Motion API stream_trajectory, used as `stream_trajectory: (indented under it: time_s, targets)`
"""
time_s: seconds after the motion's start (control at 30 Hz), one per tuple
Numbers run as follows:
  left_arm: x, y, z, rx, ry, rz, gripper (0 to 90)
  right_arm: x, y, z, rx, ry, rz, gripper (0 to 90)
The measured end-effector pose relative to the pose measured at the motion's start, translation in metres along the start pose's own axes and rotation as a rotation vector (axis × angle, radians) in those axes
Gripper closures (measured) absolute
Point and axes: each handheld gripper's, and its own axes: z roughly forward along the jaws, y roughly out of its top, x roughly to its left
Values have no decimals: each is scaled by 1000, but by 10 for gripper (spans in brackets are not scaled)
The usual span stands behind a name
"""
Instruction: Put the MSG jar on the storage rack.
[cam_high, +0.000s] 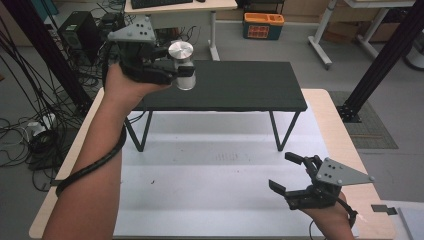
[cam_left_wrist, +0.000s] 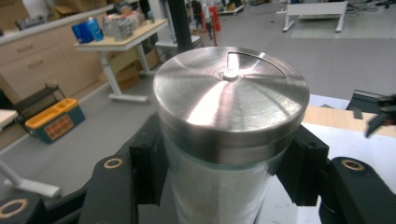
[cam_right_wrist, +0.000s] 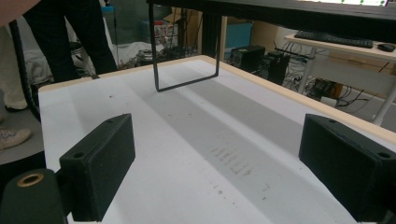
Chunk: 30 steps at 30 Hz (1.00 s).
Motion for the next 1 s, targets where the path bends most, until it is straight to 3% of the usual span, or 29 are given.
stream_trajectory:
  time_s: [0.1,0.23,0.37,0.73,0.83,1.0]
  targets:
    - [12,-5,8,13,10,-41,429,0,2,6,12,8,-3,102]
    - [17,-11,14,32,20,-62,429,0,2,9,15,11,0,102]
    - [23,-28,22,41,44,-108,429,1,0,11,14,12,4,103]
    - [21,-44,33,48,61,-108,429,5,0,6,18,4,3,104]
    - [21,-54,34,11,65,-131,429,7,0,4,16,2,2,104]
    - [23,-57,34,0,61,-148,428,8,0,3,20,1,0,104]
